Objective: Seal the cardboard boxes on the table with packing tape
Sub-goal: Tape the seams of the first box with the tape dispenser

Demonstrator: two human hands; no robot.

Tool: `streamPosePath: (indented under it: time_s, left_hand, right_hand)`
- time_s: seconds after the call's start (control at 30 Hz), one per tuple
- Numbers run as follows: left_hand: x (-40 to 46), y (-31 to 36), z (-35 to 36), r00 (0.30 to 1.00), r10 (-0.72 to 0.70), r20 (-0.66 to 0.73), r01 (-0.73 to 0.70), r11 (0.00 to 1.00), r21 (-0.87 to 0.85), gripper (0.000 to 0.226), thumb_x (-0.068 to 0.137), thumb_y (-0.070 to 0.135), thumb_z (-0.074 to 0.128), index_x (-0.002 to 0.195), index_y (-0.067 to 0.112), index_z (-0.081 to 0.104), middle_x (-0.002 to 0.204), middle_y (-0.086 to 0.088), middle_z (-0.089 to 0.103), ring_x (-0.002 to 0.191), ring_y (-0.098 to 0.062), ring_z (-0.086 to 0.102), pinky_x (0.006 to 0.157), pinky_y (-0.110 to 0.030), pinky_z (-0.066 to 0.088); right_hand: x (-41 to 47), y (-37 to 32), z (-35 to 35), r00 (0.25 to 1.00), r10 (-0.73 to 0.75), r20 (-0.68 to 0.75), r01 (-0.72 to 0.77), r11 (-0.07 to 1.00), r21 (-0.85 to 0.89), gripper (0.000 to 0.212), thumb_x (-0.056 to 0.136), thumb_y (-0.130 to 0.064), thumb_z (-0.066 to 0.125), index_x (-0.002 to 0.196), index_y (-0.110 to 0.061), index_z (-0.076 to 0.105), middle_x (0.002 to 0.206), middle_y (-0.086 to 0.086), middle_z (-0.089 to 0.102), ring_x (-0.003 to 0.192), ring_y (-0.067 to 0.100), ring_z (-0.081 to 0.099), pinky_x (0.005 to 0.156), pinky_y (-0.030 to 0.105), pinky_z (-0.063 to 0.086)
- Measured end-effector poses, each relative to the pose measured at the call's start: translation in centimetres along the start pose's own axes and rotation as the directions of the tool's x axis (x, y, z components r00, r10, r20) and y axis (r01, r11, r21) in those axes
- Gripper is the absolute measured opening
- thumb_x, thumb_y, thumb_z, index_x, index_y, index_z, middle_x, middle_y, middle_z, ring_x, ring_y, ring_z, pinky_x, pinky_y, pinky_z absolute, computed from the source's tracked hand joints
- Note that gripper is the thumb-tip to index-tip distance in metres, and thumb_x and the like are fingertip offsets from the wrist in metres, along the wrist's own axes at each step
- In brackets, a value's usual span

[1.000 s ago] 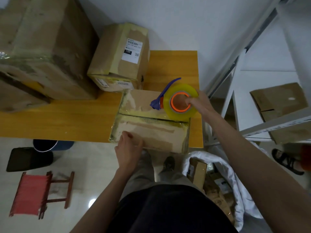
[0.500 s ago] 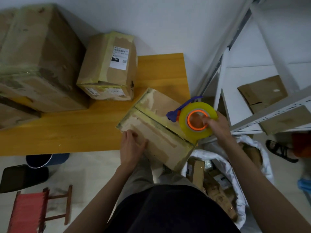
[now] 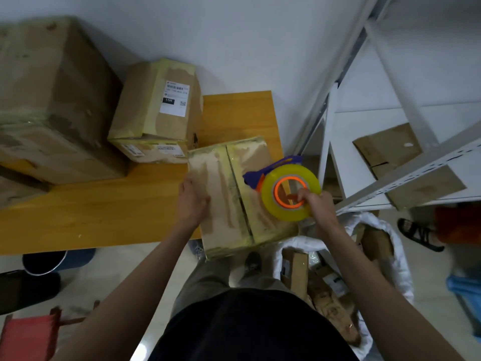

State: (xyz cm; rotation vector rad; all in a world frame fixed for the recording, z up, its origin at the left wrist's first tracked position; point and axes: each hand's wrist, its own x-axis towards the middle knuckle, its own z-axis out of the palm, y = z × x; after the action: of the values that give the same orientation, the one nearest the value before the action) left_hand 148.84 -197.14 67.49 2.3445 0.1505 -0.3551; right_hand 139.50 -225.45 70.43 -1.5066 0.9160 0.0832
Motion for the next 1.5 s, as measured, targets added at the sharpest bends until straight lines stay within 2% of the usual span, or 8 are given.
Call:
streamPosePath:
  time_s: [0.17,0.33,0.57,0.8,0.93,1.0,1.13,1.5]
  left_hand:
    - [0.5,-0.4,-0.1,1.0,-0.002,0.027,0.002,1.0,0.02,0.082,0.089,0.008,0.066,0.158,0.016,0.022,0.146,-0.016,0.041,0.129,-0.036,0.047,0.103,-0.047,0.044]
    - [1.9,-0.5,-0.9,0.996,0.009,0.094,-0.018,0.995,0.096,0.09,0.088,0.009,0.067,0.16,0.015,0.013,0.14,-0.017,0.044,0.13,-0.035,0.044,0.104,-0.044,0.041]
    - [5.5,-0.7,-3.1,0.964,0.113,0.241,-0.162,0.968,0.193,0.088,0.086,0.002,0.065,0.16,0.014,0.018,0.152,-0.015,0.038,0.135,-0.034,0.042,0.103,-0.043,0.041]
    - [7.7,-1.1,-3.9,0.921,0.176,0.349,-0.274,0.928,0.254,0.092,0.082,0.003,0.068,0.159,0.016,0.021,0.155,-0.012,0.038,0.136,-0.032,0.043,0.099,-0.041,0.044]
    - [7.0,1.4,-4.5,0.946,0.264,0.188,-0.298,0.938,0.179,0.052,0.093,0.014,0.063,0.144,0.014,0.05,0.144,-0.01,0.047,0.126,-0.028,0.051,0.097,-0.037,0.044]
    - [6.3,4.0,-5.4,0.961,0.189,0.201,-0.185,0.982,-0.036,0.032,0.101,0.031,0.056,0.126,0.014,0.066,0.125,-0.006,0.063,0.113,-0.023,0.061,0.085,-0.031,0.047]
    - [5.6,9.1,-7.9,0.84,-0.065,0.539,0.31,0.872,-0.378,0.057,0.102,0.056,0.039,0.103,0.009,0.071,0.095,-0.009,0.077,0.092,-0.024,0.073,0.074,-0.03,0.056]
    - [4.5,9.6,-10.7,0.748,0.023,0.663,0.477,0.677,-0.561,0.033,0.101,0.037,0.054,0.119,0.013,0.068,0.115,-0.013,0.073,0.102,-0.023,0.067,0.09,-0.035,0.055]
  right_hand:
    - [1.0,-2.3,2.9,0.999,0.02,0.034,-0.025,0.983,0.179,0.019,0.073,-0.005,0.064,0.066,-0.018,0.077,0.082,0.0,0.076,0.081,0.021,0.069,0.073,0.037,0.053]
    - [0.5,-3.2,5.0,1.0,0.021,0.0,-0.021,0.984,0.178,0.021,0.062,-0.016,0.068,0.082,-0.019,0.065,0.075,0.004,0.059,0.076,0.022,0.055,0.068,0.038,0.04]
    - [-0.9,0.5,5.0,0.989,0.149,0.012,-0.148,0.965,0.217,0.037,0.046,-0.029,0.071,0.082,-0.019,0.068,0.08,0.005,0.067,0.082,0.026,0.061,0.071,0.04,0.045]
    - [-2.1,0.1,5.0,0.996,0.091,-0.009,-0.079,0.912,0.403,0.03,0.069,-0.008,0.067,0.097,-0.003,0.074,0.093,0.017,0.072,0.09,0.033,0.066,0.08,0.047,0.053]
    - [-2.2,-2.3,5.4,0.998,-0.069,0.012,0.057,0.91,0.412,0.02,0.086,0.004,0.061,0.101,-0.004,0.071,0.097,0.017,0.068,0.095,0.032,0.064,0.083,0.044,0.054]
    - [-2.3,-3.7,5.8,0.989,-0.14,0.041,0.113,0.911,0.397,0.023,0.089,0.007,0.058,0.105,-0.005,0.07,0.099,0.015,0.07,0.097,0.029,0.066,0.085,0.044,0.055]
    - [-2.5,-5.5,6.5,0.966,-0.244,0.087,0.202,0.92,0.334,0.036,0.092,0.011,0.057,0.119,-0.01,0.068,0.116,0.019,0.071,0.111,0.036,0.067,0.095,0.049,0.055]
    - [-3.6,-6.3,7.4,0.95,-0.3,0.088,0.261,0.917,0.303,0.057,0.091,0.007,0.063,0.141,-0.017,0.053,0.126,0.011,0.07,0.116,0.03,0.067,0.096,0.045,0.056]
